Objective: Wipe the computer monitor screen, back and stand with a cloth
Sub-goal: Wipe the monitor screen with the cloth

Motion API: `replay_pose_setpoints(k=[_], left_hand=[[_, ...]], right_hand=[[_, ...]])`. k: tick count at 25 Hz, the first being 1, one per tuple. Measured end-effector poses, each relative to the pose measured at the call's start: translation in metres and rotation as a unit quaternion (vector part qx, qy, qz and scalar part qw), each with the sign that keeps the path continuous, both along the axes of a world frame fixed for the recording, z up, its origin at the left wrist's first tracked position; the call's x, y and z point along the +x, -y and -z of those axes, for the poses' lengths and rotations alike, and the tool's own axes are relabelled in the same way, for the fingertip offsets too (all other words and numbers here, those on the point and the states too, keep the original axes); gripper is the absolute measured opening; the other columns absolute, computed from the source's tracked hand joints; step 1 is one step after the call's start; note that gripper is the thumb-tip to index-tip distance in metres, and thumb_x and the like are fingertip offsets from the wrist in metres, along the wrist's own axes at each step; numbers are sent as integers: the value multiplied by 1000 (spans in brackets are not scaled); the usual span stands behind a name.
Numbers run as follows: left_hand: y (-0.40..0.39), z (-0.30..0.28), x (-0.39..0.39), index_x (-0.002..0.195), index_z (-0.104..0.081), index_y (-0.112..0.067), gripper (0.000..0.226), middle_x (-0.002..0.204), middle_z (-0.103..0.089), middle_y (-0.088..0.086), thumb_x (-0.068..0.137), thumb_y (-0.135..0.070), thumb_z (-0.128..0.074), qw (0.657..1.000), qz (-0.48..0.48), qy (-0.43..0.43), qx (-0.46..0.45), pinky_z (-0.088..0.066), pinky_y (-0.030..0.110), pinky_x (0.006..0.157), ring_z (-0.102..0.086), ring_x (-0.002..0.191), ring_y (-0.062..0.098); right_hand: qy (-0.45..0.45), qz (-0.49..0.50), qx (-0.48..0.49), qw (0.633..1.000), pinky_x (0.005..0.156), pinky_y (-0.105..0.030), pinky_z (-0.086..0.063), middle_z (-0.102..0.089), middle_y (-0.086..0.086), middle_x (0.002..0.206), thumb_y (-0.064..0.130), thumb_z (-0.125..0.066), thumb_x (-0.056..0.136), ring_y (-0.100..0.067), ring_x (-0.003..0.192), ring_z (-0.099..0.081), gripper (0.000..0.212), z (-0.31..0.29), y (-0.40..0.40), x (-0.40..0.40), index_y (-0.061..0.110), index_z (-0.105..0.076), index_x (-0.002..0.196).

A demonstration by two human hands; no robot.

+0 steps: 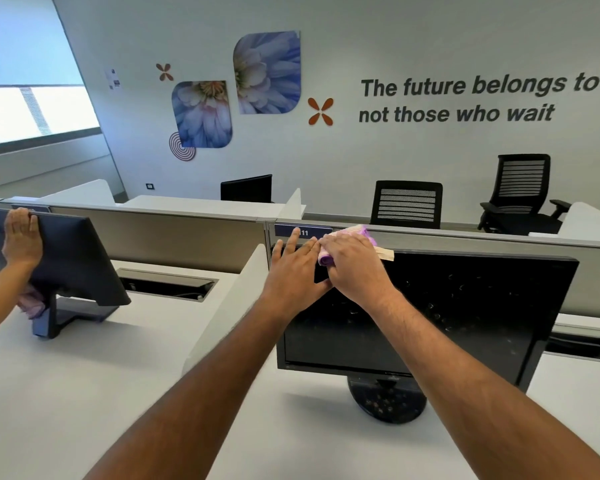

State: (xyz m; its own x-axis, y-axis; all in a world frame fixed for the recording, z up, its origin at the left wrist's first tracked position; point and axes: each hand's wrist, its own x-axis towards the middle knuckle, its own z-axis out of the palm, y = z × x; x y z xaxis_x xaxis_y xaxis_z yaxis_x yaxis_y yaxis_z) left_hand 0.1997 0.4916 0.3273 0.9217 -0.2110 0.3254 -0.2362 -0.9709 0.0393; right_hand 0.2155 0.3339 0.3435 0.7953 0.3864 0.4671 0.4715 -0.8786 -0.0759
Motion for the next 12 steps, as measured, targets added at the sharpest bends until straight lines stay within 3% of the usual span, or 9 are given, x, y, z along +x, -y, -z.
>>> replay_pose_setpoints(k=[3, 6, 9, 12], left_hand=[[2, 2, 2, 165, -24, -23, 86, 172, -25, -4, 99, -74, -40, 1000, -12, 15, 16, -5, 53, 131, -2, 163, 21], [1, 6, 0, 165, -25, -20, 86, 171, -30, 0, 99, -72, -43, 999, -20, 34, 31, -12, 47, 131, -19, 160, 19], [1, 8, 1, 165, -26, -18, 88, 169, -32, 2, 98, -74, -42, 999, -10, 47, 23, -15, 44, 131, -25, 158, 20], [6, 7, -1, 164, -29, -17, 89, 168, -35, 3, 98, -76, -40, 999, -7, 51, 11, -13, 42, 131, -27, 158, 21]], right_hand=[[2, -11, -10, 1000, 125, -40, -26, -53, 0, 152, 17, -47, 99, -18, 146, -42, 50, 1, 8, 0, 17, -50, 149], [13, -12, 8, 1000, 121, -39, -33, -63, 0, 141, 17, -46, 94, -19, 137, -52, 47, 5, 35, 2, 17, -59, 139], [33, -2, 21, 999, 112, -39, -42, -70, 3, 127, 23, -37, 90, -18, 126, -59, 46, 8, 74, 2, 21, -64, 127], [50, 24, 44, 997, 106, -41, -47, -73, 1, 121, 18, -50, 91, -20, 120, -64, 36, 11, 102, 1, 20, -67, 123]])
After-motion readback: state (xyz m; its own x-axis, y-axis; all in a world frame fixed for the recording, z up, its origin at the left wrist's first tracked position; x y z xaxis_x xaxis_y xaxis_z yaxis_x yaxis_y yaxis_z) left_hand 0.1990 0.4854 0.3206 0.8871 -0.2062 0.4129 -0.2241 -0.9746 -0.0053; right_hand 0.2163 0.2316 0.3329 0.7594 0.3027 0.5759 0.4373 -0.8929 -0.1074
